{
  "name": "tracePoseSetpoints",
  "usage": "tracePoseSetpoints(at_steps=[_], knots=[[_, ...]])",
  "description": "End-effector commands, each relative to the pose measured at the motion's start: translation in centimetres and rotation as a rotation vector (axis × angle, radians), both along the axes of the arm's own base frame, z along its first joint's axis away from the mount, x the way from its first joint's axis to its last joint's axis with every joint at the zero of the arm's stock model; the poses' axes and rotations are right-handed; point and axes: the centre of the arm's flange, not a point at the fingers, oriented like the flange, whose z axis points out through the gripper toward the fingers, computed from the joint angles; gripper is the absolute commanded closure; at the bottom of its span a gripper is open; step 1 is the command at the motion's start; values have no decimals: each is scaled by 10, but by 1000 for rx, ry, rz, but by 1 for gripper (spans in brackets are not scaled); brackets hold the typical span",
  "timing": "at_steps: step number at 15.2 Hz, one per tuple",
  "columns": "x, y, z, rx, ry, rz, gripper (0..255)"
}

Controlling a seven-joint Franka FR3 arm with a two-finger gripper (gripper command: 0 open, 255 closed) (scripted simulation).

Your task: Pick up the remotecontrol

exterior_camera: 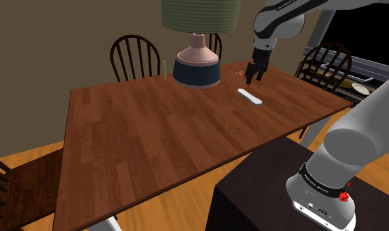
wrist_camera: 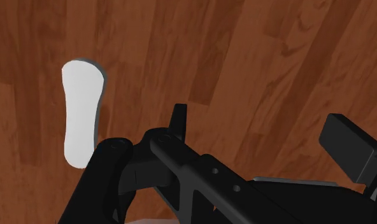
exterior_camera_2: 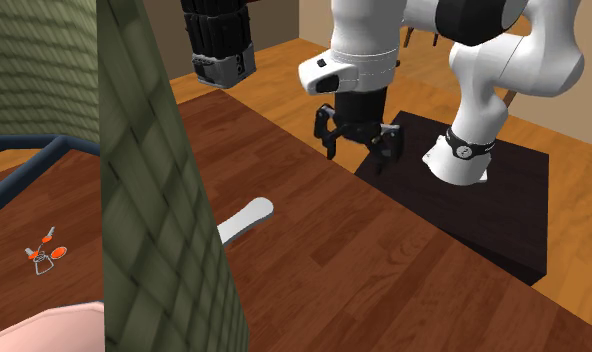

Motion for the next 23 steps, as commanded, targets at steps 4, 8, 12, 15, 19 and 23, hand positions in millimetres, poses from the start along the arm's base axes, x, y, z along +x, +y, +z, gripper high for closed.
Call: tracePoseSetpoints(at_steps=[4,8,12,15,19,23], knots=[[25,-43,-40,-13,-4,-27,0],[46,-80,-71,-21,-7,-49,0],[65,-117,-101,-30,-9,-70,0],[79,-145,-124,-37,-11,-86,0],[97,-183,-153,-46,-14,-108,0],[114,-221,-181,-55,-16,-129,0]])
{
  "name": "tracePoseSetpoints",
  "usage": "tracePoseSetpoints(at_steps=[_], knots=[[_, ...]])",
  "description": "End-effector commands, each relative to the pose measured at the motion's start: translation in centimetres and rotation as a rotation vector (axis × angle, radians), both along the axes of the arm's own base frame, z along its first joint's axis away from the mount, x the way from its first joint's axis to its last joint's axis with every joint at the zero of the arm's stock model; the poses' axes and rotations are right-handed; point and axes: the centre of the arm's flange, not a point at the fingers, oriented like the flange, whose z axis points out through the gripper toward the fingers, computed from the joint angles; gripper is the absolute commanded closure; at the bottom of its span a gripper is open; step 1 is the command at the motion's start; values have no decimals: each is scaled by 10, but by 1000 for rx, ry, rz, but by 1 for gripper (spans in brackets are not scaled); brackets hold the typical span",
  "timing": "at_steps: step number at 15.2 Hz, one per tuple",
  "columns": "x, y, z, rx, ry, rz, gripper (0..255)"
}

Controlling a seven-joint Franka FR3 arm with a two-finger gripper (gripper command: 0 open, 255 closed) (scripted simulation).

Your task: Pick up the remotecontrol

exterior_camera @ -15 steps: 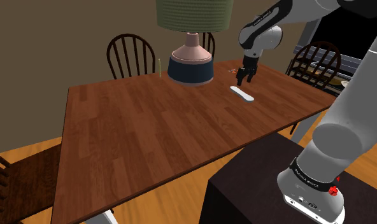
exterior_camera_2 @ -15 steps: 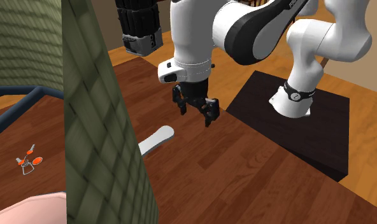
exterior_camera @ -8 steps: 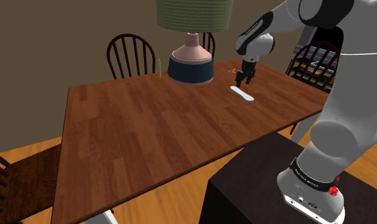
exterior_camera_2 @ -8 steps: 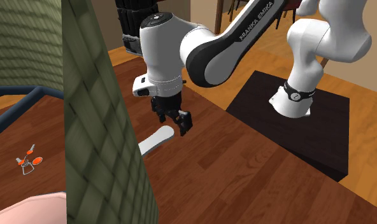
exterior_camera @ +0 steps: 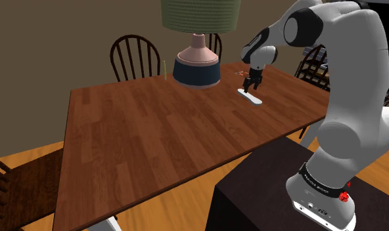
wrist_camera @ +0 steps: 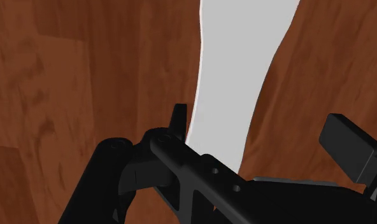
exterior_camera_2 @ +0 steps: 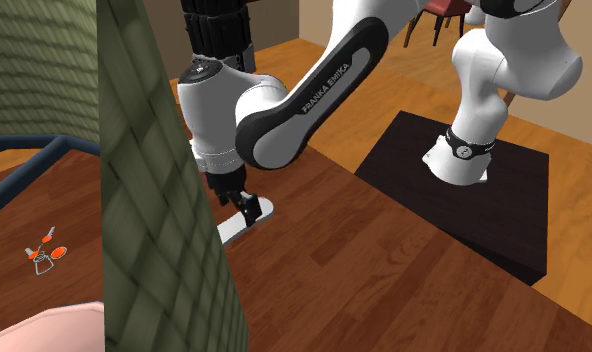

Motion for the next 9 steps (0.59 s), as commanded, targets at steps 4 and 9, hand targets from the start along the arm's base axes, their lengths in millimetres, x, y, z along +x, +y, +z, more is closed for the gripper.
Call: tracePoseSetpoints(at_steps=[4,9], knots=[[6,-13,-29,-1,-1,-5,0],[6,-13,-47,-1,-1,-5,0]])
